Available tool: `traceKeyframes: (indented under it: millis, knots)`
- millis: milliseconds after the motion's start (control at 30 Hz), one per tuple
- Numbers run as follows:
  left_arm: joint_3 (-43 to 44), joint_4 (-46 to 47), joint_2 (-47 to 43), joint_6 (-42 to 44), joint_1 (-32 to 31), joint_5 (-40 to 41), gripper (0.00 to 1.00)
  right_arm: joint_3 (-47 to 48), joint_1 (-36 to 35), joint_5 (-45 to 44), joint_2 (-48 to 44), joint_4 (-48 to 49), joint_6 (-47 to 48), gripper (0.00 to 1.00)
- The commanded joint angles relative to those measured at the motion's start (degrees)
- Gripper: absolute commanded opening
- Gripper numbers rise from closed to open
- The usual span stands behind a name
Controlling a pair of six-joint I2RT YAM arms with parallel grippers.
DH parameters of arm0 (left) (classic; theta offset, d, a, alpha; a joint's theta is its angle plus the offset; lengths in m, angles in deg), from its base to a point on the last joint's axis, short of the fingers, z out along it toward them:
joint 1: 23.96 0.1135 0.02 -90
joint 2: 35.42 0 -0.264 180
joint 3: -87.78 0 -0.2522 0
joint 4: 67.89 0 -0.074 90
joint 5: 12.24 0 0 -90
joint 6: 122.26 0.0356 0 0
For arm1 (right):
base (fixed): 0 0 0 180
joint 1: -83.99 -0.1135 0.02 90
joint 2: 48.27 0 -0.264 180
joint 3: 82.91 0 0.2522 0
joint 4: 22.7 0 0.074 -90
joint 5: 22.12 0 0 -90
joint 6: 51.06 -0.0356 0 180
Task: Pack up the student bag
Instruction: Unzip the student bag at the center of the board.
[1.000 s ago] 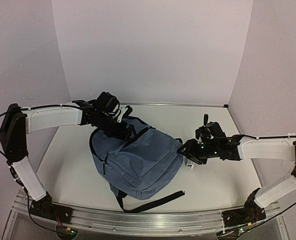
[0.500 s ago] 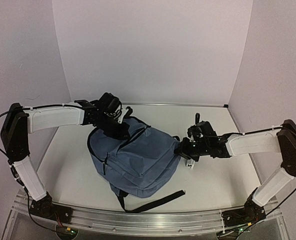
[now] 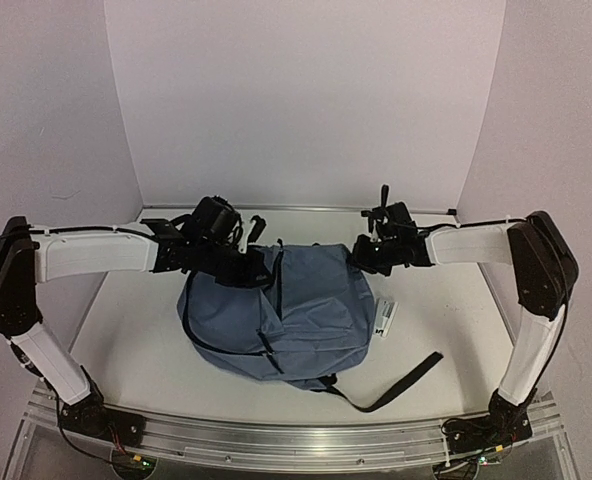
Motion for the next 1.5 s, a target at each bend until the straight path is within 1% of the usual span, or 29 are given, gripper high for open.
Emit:
traceKeyframes:
  millis: [0, 33, 67, 167, 300, 433, 600, 767, 933, 1167, 1233, 1333, 1400, 1467]
  knots:
    - [-5.1, 5.7, -4.4, -10.7, -0.6, 4.7, 0.00, 7.4, 2.1, -8.3, -0.6, -5.6, 7.5, 0.41]
    - [-5.7, 5.7, -4.5, -11.7, -0.6, 6.3, 0.00, 7.8, 2.1, -8.3, -1.4, -6.7, 8.2, 0.49]
    - [-6.2, 5.6, -4.6, -12.7, -0.5, 7.9, 0.00, 7.9, 1.9, -9.6, -2.4, -7.8, 8.7, 0.55]
    - [-7.5, 5.4, -4.7, -14.8, -0.5, 10.5, 0.00, 7.8, 0.3, -13.0, -6.1, -11.6, 10.2, 0.67]
    - [-8.1, 3.3, -4.1, -17.3, -0.4, 12.7, 0.00, 9.3, -6.7, -19.6, -9.6, -18.6, 11.3, 0.76]
    - [-9.5, 4.7, -4.3, -18.5, -0.5, 12.6, 0.00, 12.5, -15.3, -26.2, -10.3, -25.1, 10.4, 0.80]
    - [-10.1, 6.8, -4.4, -18.5, -0.4, 11.4, 0.00, 16.1, -23.5, -27.1, -8.7, -29.9, 9.0, 0.80]
    - [-11.1, 8.7, -4.9, -18.7, -0.4, 11.1, 0.00, 22.6, -30.2, -29.8, -2.9, -36.5, 8.3, 0.80]
    - [-11.6, 10.4, -5.2, -18.8, -0.4, 10.7, 0.00, 27.2, -33.4, -31.5, 2.7, -39.7, 7.6, 0.80]
    - [-11.7, 11.8, -5.0, -18.5, -0.5, 10.0, 0.00, 31.2, -35.4, -33.1, 8.2, -42.3, 7.1, 0.78]
    - [-11.8, 11.9, -5.2, -18.5, -0.4, 10.0, 0.00, 32.5, -35.6, -34.5, 9.7, -44.0, 6.4, 0.76]
    - [-12.1, 12.4, -5.4, -18.5, -0.4, 10.0, 0.00, 34.7, -35.7, -39.8, 12.1, -47.9, 4.1, 0.71]
    - [-12.3, 12.6, -5.6, -18.5, -0.4, 10.0, 0.00, 36.1, -35.7, -44.6, 13.1, -50.6, 2.2, 0.61]
    - [-12.3, 12.8, -5.6, -18.6, -0.4, 10.0, 0.00, 37.3, -35.8, -47.2, 13.3, -52.4, 0.3, 0.53]
